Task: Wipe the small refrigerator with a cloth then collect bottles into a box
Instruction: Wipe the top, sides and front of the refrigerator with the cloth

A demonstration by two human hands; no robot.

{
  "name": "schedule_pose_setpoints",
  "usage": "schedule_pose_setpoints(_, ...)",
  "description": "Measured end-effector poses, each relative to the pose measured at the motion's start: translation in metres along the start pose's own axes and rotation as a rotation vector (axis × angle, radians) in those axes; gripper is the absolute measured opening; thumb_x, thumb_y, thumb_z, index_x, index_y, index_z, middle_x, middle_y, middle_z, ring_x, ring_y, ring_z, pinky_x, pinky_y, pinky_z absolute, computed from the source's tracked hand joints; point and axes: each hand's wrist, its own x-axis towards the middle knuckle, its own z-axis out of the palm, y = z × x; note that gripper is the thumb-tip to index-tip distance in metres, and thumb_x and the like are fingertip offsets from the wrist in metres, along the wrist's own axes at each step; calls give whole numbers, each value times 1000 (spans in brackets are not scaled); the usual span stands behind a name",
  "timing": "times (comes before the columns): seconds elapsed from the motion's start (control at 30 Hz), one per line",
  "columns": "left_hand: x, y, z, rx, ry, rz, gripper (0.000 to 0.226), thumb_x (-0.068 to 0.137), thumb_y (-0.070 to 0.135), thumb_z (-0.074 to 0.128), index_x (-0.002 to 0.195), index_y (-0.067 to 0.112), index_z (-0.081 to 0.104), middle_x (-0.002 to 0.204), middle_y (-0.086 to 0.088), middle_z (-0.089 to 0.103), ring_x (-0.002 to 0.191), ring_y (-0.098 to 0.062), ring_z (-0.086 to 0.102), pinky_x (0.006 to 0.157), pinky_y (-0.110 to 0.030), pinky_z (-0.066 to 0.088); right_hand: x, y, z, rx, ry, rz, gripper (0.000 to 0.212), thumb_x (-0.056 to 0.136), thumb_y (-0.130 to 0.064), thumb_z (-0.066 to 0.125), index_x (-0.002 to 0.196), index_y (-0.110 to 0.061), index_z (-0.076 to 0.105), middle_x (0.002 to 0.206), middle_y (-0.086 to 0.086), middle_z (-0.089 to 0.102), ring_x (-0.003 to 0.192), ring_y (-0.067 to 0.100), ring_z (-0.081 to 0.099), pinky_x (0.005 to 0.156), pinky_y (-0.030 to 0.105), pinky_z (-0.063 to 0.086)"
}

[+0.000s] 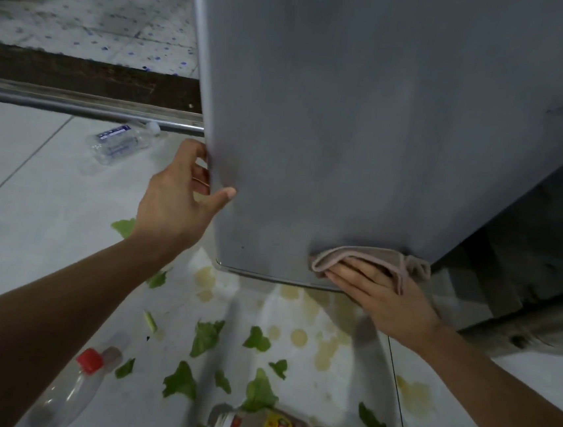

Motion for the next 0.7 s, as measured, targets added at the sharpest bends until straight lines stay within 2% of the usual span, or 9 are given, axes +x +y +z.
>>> schedule_pose_setpoints(0.1,0,-3,0,17,4,15,39,79,36,70,101,36,38,87,9,57,77,-11,58,73,-31,45,-3,15,-11,40,47,21,72,79,-5,51,147,-20,34,151,-3,30,138,16,24,89,59,46)
schedule_pose_setpoints(0.2,3,-6,0,37,3,20,39,78,37,70,102,35,39,89,8,58,77,-11,58,73,-31,45,-12,50,-22,124,276,229,55,92,-3,35,145,-20,33,151,-2,36,137,19,30,98,52,37)
schedule_pose_setpoints(0.3,4,-10,1,36,-10,16,39,78,39,70,102,35,40,91,9,58,79,-12,59,73,-31,45,-17,66,-23,147,393,403,45,102,-10,26,144,-23,36,152,2,31,145,20,18,107,50,22)
schedule_pose_setpoints(0.37,3,-12,1,35,-15,15,38,79,39,69,104,33,41,93,8,58,81,-14,60,73,-32,46,-19,58,-11,175,430,420,42,101,-7,27,138,-20,44,146,4,36,142,26,21,103,53,29)
schedule_pose_setpoints(0.47,2,-11,1,23,-20,24,36,80,37,68,105,30,42,94,7,59,82,-14,60,73,-32,44,-32,38,13,182,355,268,46,87,-1,54,130,-17,54,140,6,45,130,30,38,91,51,46)
schedule_pose_setpoints(0.53,1,-8,0,10,-18,25,35,81,36,68,105,28,43,95,6,59,83,-15,60,73,-32,43,-47,30,21,169,145,128,66,63,1,77,124,-16,62,133,8,57,124,31,49,86,51,54)
schedule_pose_setpoints(0.6,-1,-5,1,-1,-16,14,35,81,35,68,106,27,44,98,4,60,85,-17,60,74,-33,43,-54,28,21,205,-59,62,81,43,-1,88,119,-18,67,126,7,64,117,30,59,83,51,55)
schedule_pose_setpoints(0.67,-1,-4,1,-6,-15,-3,36,82,35,67,108,26,44,100,4,59,88,-18,60,74,-33,43,-49,33,11,193,-51,88,68,52,-7,85,116,-24,67,125,4,62,116,29,56,85,47,49)
schedule_pose_setpoints(0.7,-2,-4,1,-1,-17,-6,37,82,36,67,109,26,44,101,4,59,89,-18,60,75,-33,44,-44,38,6,188,55,139,56,62,-9,77,114,-26,65,124,3,58,114,28,52,84,44,42)
